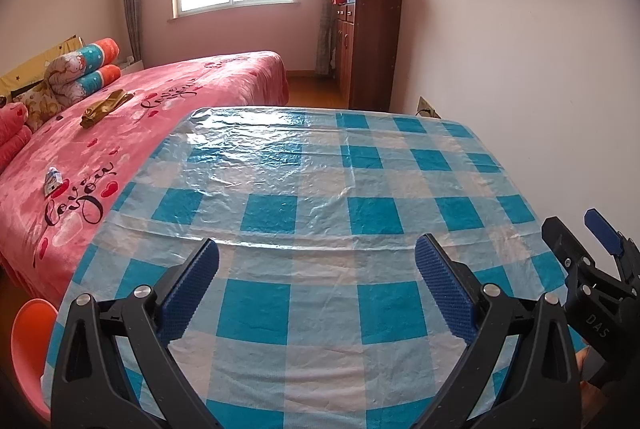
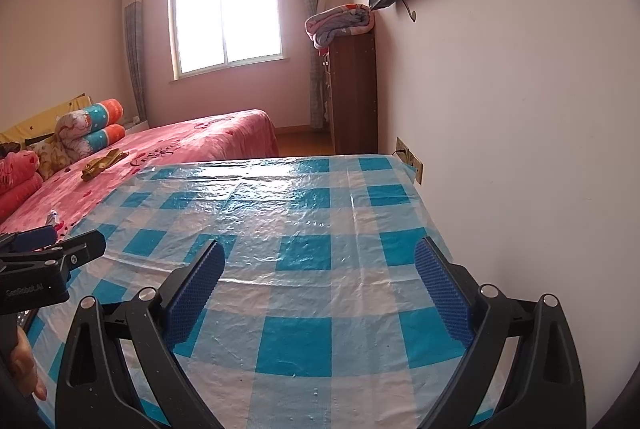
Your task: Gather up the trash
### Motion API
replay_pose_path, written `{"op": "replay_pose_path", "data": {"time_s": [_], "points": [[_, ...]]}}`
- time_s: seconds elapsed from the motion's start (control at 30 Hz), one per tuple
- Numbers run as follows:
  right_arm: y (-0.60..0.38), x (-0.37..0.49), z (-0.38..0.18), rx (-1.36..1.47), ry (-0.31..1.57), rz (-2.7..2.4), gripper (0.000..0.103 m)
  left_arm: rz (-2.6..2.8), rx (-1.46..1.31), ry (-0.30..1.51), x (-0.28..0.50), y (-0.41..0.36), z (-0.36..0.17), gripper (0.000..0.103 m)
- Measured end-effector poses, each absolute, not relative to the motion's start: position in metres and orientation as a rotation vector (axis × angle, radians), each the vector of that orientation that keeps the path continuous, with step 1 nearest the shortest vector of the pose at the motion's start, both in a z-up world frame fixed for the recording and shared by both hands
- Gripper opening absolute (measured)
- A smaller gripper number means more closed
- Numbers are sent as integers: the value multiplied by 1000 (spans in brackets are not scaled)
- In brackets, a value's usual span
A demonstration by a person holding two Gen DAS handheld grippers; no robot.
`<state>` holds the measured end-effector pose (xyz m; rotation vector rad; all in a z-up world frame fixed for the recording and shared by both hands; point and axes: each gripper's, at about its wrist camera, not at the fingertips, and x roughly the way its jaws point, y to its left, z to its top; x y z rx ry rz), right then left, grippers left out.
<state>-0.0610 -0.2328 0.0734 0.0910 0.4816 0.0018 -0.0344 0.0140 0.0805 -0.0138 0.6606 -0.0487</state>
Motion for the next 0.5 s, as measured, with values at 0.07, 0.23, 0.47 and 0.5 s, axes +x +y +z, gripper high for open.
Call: {"op": "replay_pose_path", "data": {"time_s": [0.07,0.23,0.47,0.5], "points": [[-233,-60,72,92,486,3,95,-54,-30,669,-32,16,78,99],[-234,-53,66,100,516,5,95,-60,-24,704,-25,16,66,99],[-232,-35,48,107,623,2,96,-57,-6,811,-7,14,37,99],[-231,-33,46,100,636,-1,96,-53,-5,816,-5,13,34,99]]}}
